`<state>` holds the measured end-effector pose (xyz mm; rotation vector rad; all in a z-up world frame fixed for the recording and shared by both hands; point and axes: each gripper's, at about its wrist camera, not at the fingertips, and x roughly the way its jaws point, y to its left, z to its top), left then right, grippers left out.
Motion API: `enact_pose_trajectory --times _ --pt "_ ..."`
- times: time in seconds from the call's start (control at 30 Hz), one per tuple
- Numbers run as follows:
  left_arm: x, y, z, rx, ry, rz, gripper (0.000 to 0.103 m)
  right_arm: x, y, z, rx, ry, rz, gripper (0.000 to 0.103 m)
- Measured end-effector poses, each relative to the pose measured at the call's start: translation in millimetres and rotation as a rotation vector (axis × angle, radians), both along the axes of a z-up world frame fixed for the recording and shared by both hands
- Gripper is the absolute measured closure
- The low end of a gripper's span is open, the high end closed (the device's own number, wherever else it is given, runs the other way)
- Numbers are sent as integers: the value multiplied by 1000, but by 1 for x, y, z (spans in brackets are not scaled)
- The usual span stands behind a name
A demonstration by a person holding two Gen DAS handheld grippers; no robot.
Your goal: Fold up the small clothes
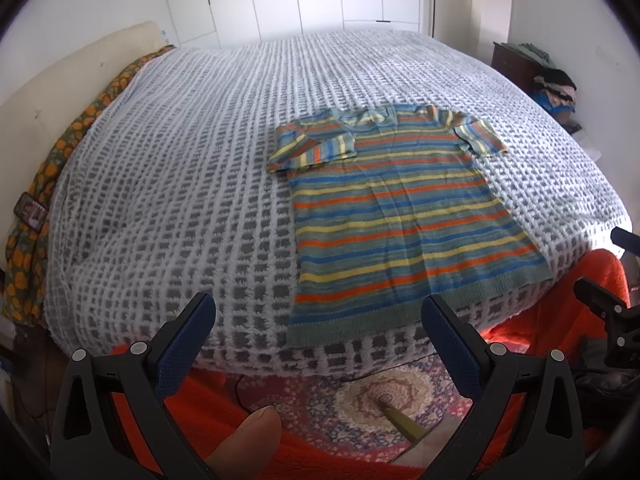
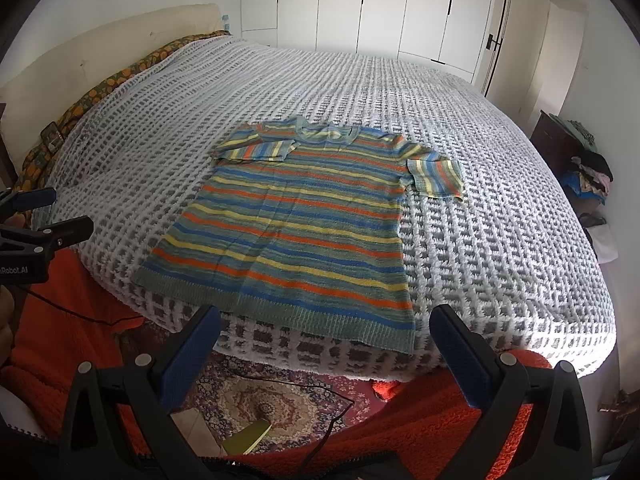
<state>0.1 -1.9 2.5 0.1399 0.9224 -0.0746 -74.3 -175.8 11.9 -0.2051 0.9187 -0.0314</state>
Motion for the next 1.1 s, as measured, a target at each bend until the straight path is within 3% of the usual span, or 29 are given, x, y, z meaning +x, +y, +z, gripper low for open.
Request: enact_pose_trajectory --times 1.1 --pt "1 4 -4 -11 19 24 0 1 2 -4 -1 18 2 0"
